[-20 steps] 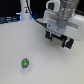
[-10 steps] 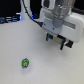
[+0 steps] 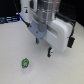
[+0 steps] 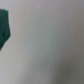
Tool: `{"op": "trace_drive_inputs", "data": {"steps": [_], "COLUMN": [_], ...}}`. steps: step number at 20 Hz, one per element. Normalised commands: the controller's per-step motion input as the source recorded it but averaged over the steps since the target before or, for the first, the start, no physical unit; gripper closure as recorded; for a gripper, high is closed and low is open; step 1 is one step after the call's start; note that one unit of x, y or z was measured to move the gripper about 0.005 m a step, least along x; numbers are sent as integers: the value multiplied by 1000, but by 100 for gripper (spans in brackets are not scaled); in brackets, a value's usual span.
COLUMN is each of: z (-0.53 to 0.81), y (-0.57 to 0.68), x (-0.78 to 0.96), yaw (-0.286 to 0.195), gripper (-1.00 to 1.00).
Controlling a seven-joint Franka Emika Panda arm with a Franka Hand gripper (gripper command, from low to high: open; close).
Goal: Open the kcup holder, insert the kcup into the holder, and close the kcup holder
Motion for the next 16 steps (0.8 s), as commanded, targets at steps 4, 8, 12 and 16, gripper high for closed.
{"op": "trace_drive_inputs", "data": {"steps": [4,8,12,16], "z": [0,0,-10,-142], "y": [-689,-585,-471,-254], "x": [52,401,570,544], "yaw": [-215,-203,-196,-199], "gripper": [-100,-100,-100,-100]}}
